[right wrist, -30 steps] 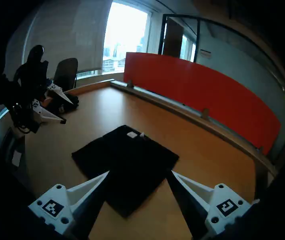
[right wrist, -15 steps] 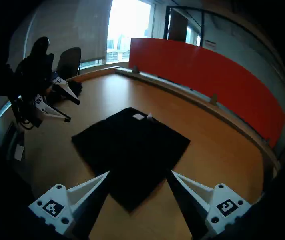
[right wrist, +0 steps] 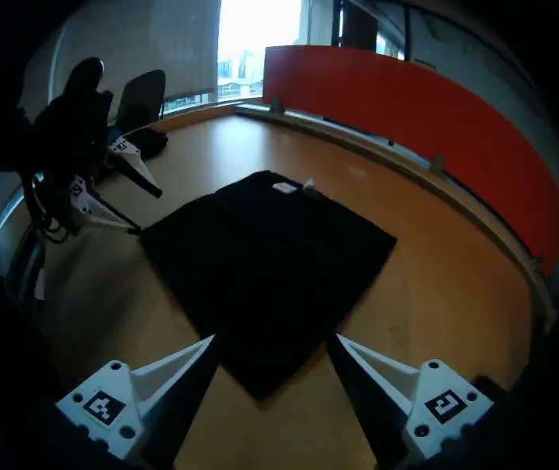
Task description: Fold towel
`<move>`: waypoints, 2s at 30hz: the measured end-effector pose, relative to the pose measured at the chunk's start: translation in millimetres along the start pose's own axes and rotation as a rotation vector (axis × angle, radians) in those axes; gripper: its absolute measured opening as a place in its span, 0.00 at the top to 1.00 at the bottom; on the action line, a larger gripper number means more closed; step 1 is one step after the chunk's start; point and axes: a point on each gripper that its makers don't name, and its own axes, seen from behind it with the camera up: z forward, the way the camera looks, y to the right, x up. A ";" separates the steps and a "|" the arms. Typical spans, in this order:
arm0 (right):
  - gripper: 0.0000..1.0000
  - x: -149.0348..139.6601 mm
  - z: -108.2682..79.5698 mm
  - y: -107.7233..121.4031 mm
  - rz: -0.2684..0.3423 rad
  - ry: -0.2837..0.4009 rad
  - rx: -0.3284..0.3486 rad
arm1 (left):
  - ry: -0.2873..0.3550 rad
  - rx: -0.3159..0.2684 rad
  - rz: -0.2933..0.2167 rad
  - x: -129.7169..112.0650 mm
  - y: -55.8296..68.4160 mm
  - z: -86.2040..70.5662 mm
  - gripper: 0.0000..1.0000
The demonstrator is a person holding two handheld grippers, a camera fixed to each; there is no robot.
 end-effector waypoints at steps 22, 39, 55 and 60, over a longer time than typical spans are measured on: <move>0.02 -48.5 19.9 -4.6 -0.015 -0.107 0.047 | -0.107 -0.022 -0.030 -36.0 3.4 19.8 0.06; 0.32 -53.4 17.6 -5.4 -0.001 -0.113 0.083 | -0.100 -0.016 -0.036 -36.7 4.0 18.9 0.11; 0.74 -52.8 20.4 -7.2 0.020 -0.118 0.087 | -0.119 0.001 -0.059 -31.5 7.9 24.1 0.80; 0.82 -50.9 20.8 -14.3 0.027 -0.114 0.106 | -0.124 0.006 -0.082 -30.6 5.7 23.3 0.83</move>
